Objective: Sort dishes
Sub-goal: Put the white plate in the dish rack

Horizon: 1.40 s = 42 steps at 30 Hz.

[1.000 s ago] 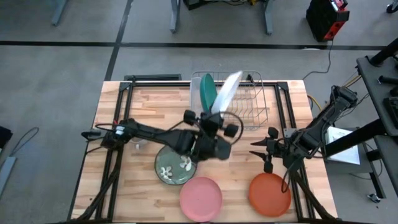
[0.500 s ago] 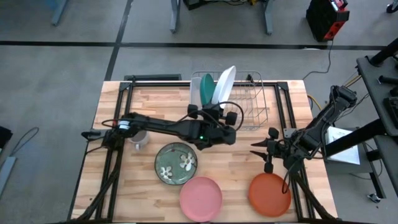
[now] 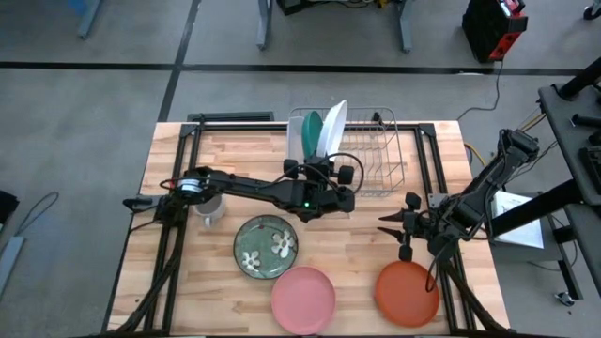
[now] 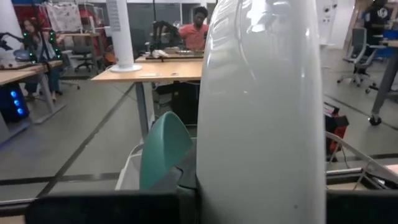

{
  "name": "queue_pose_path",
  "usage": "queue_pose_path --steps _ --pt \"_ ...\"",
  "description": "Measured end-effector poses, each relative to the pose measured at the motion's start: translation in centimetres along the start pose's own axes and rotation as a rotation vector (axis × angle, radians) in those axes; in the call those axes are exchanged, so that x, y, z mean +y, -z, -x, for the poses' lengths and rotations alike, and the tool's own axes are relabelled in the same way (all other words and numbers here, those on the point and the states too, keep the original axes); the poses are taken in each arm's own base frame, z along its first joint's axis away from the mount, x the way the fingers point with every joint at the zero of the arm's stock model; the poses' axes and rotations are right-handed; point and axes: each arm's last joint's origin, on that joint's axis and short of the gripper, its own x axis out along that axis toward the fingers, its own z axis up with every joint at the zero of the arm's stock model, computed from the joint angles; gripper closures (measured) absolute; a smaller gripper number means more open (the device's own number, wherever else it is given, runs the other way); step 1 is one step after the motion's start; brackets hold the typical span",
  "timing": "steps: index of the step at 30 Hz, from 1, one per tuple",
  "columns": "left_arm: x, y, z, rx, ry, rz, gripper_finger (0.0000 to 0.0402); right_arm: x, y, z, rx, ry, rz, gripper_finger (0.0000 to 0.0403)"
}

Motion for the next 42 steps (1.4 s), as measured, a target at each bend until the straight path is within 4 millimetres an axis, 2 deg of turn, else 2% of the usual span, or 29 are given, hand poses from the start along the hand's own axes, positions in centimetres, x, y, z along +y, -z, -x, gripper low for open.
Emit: queue_pose_path --steps 9,18,26,35,37,42 --pt "0.0 1.4 -0.1 -0.022 -0.019 0.041 0.0352 0.0 0.2 0.0 0.003 0.002 0.006 0.0301" --pt "-0.1 1.8 -0.2 0.001 0.003 0.061 0.0352 0.0 0.3 -0.1 0.006 0.004 0.014 0.0302" --pt "-2.2 3.0 -0.9 0.001 -0.004 -0.012 0.0352 -0.1 0.3 -0.1 0.006 0.004 0.017 0.0293" --pt "-5.3 1.8 -2.4 -0.031 -0.074 -0.133 0.0352 -0.1 0.6 -0.2 0.012 0.007 0.025 0.0308" --pt "-5.5 1.9 -2.6 -0.024 -0.069 -0.160 0.0352 -0.1 0.7 -0.2 0.013 0.008 0.027 0.0311" --pt "-5.2 3.6 -2.7 -0.024 -0.072 -0.156 0.0352 -0.1 0.8 -0.2 0.015 0.009 0.023 0.0313"
